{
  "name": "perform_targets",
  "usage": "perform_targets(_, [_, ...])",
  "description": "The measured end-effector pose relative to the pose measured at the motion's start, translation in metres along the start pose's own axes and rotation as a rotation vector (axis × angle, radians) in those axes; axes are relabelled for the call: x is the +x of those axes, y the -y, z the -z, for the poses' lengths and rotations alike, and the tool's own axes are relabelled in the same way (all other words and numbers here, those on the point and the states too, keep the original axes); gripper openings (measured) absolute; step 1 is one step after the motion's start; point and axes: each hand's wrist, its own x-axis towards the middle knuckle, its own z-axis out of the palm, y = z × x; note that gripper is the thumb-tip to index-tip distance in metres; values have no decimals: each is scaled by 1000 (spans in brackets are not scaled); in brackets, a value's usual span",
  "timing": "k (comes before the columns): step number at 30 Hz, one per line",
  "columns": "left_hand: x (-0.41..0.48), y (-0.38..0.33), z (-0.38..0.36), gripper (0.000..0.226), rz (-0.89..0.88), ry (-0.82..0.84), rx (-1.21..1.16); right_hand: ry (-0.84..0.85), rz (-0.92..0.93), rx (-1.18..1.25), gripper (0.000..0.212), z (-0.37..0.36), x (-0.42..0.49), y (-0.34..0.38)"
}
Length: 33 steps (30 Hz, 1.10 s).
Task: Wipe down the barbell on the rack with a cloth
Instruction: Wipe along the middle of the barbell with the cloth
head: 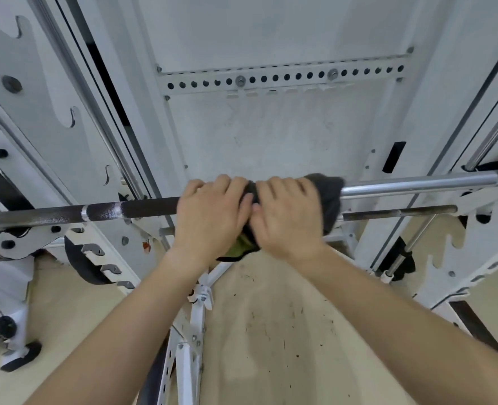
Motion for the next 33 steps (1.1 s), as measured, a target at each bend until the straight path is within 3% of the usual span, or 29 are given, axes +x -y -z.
perform_targets(4, [-1, 6, -1, 32, -38, -52, 26, -30, 68, 39, 24, -6, 0, 9])
perform_targets(7, [13, -18, -1, 28, -8, -11, 14, -8, 109, -19, 29, -1, -7, -33])
perform_targets(11, [45, -88, 1, 24, -190, 5, 53, -26, 23, -154, 36, 11, -18, -114])
perform_targets(15, [83, -183, -7, 33, -358, 41, 62, -5, -95, -272, 37, 32, -36, -206])
perform_targets(18, [101, -225, -13, 72, -402, 80, 80, -10, -163, -292, 35, 42, -43, -246])
perform_targets(20, [103, -222, -14, 79, -396, 89, 48, -39, -221, -273, 36, 41, -42, -241])
perform_targets(25, [82, -155, -11, 31, -339, 41, 89, -25, -231, -156, 36, 27, -29, -175])
perform_targets(29, [59, -100, -8, 51, -59, 45, 22, -23, -112, -65, 34, 15, -24, -119])
perform_targets(33, [58, -87, -9, 50, -63, 52, -46, -7, 37, -55, 38, 16, -23, -122])
